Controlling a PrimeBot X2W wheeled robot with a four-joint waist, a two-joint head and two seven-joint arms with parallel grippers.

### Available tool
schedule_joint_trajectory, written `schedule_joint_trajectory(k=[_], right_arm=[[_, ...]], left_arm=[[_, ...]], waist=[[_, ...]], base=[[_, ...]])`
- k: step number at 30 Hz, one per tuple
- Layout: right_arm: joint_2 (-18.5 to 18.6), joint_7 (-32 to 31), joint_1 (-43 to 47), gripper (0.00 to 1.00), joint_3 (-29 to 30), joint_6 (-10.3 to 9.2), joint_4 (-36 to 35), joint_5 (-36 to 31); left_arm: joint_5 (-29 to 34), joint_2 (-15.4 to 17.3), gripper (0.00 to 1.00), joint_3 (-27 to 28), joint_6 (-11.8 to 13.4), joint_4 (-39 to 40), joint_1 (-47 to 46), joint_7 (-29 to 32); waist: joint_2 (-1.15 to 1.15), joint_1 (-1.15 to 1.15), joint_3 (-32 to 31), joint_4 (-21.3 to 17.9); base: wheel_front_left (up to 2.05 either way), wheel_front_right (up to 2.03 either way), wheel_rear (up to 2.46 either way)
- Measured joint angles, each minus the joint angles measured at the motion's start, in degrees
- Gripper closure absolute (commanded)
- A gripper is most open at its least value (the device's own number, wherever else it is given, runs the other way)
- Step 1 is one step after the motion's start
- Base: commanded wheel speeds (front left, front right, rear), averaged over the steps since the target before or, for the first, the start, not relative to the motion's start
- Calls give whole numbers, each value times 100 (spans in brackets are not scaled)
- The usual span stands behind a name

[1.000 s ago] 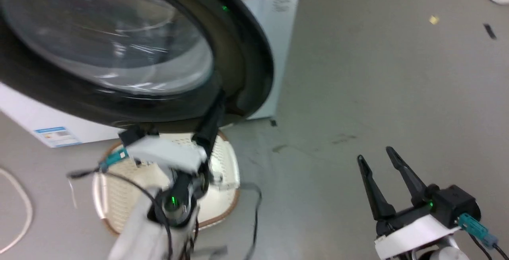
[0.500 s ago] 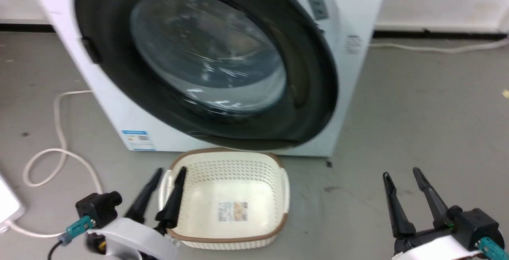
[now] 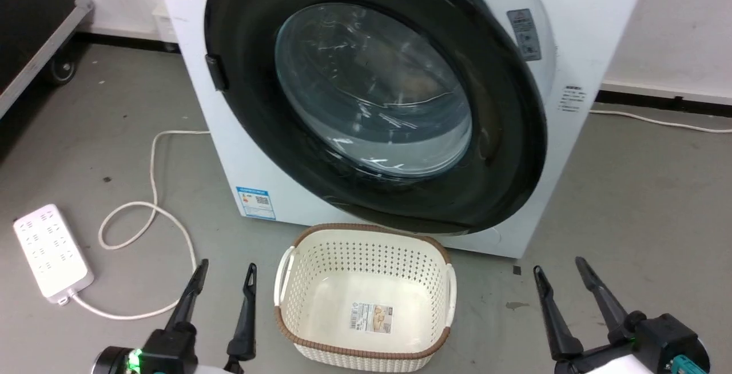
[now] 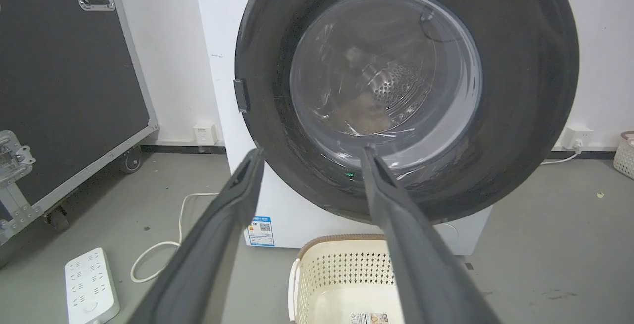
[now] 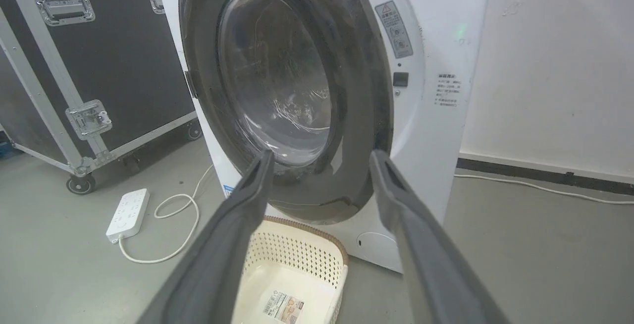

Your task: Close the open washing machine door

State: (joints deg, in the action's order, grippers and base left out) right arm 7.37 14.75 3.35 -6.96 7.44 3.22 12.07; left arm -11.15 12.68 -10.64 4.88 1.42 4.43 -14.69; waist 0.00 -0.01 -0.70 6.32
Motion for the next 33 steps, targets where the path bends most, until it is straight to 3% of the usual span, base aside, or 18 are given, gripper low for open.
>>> schedule_joint_trajectory(k=[3,4,5,11,19,27,33], right_arm=[[0,-1,2,0,-69,0,75,5],[2,0,1,57,-96,0,91,10],[19,-1,-7,100,-147,0,99,16],[426,-81,-544,100,-535,0,158,137],[1404,-721,-2117,100,-1147,0,219,689],[2183,-1196,-3404,100,-1189,0,895,1355],[2356,-1367,-4182,100,-906,21,1636,1492]], left_arm=[[176,-74,0,8,-111,-16,16,0],[215,-100,0,13,-151,-13,14,0],[248,-135,0,21,-191,-12,9,0],[424,-328,0,34,-423,-13,-282,0],[580,-633,0,40,-557,-12,-697,0],[650,-809,0,41,-641,-21,-1027,0],[651,-865,0,47,-665,-21,-1119,0]], waist=[[0,0,43,71],[0,0,75,90],[0,0,115,110],[0,1,490,249],[0,2,1221,505],[0,2,1804,881],[0,2,2063,1135]], base=[[0,0,0],[0,0,0],[0,0,0],[0,0,0],[0,0,0],[0,0,0],[0,0,0]])
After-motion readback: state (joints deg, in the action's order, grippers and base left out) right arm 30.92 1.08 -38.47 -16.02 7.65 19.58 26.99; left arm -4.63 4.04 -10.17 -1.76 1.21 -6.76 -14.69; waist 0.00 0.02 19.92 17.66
